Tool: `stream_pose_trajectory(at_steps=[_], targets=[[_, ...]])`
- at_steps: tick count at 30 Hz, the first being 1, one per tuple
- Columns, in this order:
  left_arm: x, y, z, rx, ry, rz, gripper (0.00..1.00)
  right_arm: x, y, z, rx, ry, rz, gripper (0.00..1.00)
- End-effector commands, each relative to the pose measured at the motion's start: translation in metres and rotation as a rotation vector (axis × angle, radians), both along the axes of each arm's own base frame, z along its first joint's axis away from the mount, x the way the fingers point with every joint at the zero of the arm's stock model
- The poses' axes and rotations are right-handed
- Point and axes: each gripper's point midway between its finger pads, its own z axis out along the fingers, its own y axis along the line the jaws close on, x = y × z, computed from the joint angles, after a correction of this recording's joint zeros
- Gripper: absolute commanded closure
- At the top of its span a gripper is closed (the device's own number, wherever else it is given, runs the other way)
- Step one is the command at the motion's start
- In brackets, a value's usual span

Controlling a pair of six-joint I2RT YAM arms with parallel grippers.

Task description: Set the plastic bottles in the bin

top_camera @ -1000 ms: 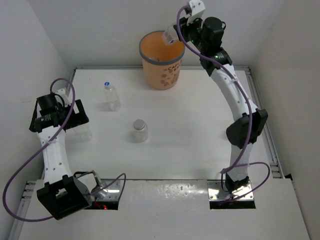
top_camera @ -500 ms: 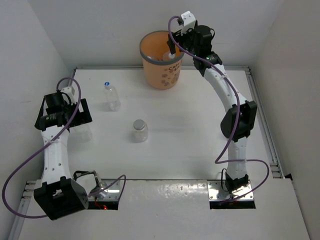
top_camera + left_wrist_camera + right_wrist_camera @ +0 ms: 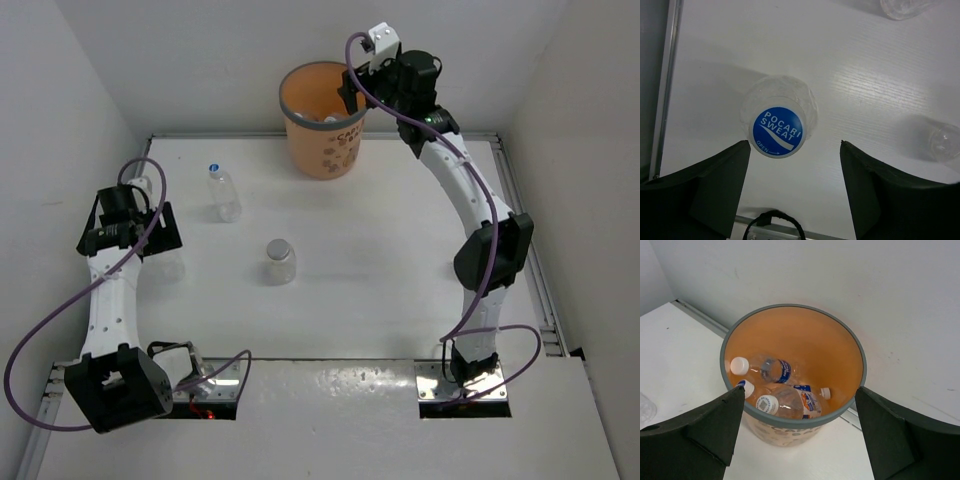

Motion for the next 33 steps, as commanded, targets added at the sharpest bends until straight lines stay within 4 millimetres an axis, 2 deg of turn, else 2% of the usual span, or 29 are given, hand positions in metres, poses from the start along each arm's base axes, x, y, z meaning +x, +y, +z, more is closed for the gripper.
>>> stream_pose_trajectory(at_steps=[1, 3, 8, 12, 13, 14, 15, 16, 18, 19, 20, 21, 22, 23, 24, 25, 26, 27, 28, 31, 32, 33], targets=[[0.003, -0.002, 0.004, 0.022, -0.017, -0.008, 0.22, -0.014, -0.007, 0.031, 0.011, -0.059, 0.012, 0.11], [0.003, -0.004, 0.004, 0.029, -0.015, -0.013, 0.23, -0.014, -0.008, 0.030, 0.009, -0.057, 0.009, 0.11], [0.008, -0.006, -0.002, 0.060, 0.011, -0.075, 0.01, -0.015, -0.013, 0.032, 0.001, -0.056, 0.007, 0.11], [0.010, -0.009, -0.009, 0.106, 0.008, -0.162, 0.01, -0.018, -0.015, 0.032, 0.004, -0.046, 0.008, 0.11], [0.016, -0.008, -0.009, 0.144, -0.014, -0.227, 0.01, -0.016, -0.013, 0.025, -0.001, -0.030, 0.010, 0.11], [0.018, -0.006, -0.009, 0.179, -0.034, -0.252, 0.01, -0.020, -0.016, 0.031, 0.003, -0.038, 0.008, 0.11], [0.014, -0.002, -0.022, 0.222, -0.017, -0.292, 0.01, -0.020, -0.016, 0.029, 0.001, -0.031, 0.008, 0.11], [0.017, -0.007, -0.028, 0.215, -0.035, -0.354, 0.01, -0.020, -0.019, 0.028, 0.002, -0.028, 0.005, 0.11], [0.027, -0.004, -0.035, 0.258, -0.098, -0.413, 0.01, -0.021, -0.024, 0.030, 0.004, -0.025, -0.003, 0.11], [0.019, -0.002, -0.058, 0.275, -0.072, -0.466, 0.01, -0.021, -0.028, 0.029, 0.008, -0.016, -0.008, 0.11], [0.033, -0.006, -0.054, 0.311, -0.160, -0.512, 0.01, -0.022, -0.031, 0.032, 0.010, -0.020, -0.013, 0.11], [0.034, -0.004, -0.062, 0.326, -0.184, -0.528, 0.01, -0.021, -0.037, 0.030, 0.013, -0.012, -0.021, 0.11], [0.027, -0.011, -0.087, 0.348, -0.166, -0.616, 0.02, -0.023, -0.038, 0.030, 0.015, -0.009, -0.021, 0.11], [0.034, -0.012, -0.103, 0.343, -0.163, -0.659, 0.05, -0.023, -0.044, 0.032, 0.017, -0.016, -0.029, 0.11], [0.034, -0.012, -0.117, 0.317, -0.130, -0.664, 0.11, -0.024, -0.046, 0.027, 0.015, -0.002, -0.034, 0.11], [0.039, -0.014, -0.125, 0.281, -0.109, -0.680, 0.21, -0.025, -0.050, 0.029, 0.015, -0.007, -0.038, 0.11], [0.049, -0.004, -0.124, 0.238, -0.086, -0.645, 0.27, -0.025, -0.050, 0.026, 0.012, -0.002, -0.038, 0.12], [0.046, -0.003, -0.154, 0.139, 0.003, -0.639, 0.33, -0.028, -0.057, 0.034, 0.017, -0.015, -0.047, 0.12], [0.064, 0.007, -0.146, 0.123, -0.006, -0.632, 0.44, -0.029, -0.056, 0.032, 0.015, -0.010, -0.040, 0.13], [0.066, 0.021, -0.164, 0.039, 0.049, -0.602, 0.51, -0.034, -0.067, 0.027, 0.013, 0.005, -0.054, 0.15], [0.073, 0.028, -0.157, 0.061, 0.027, -0.608, 0.57, -0.037, -0.068, 0.028, 0.012, 0.004, -0.049, 0.17], [0.069, 0.026, -0.159, 0.040, 0.032, -0.634, 0.59, -0.041, -0.070, 0.032, 0.013, -0.001, -0.047, 0.18]])
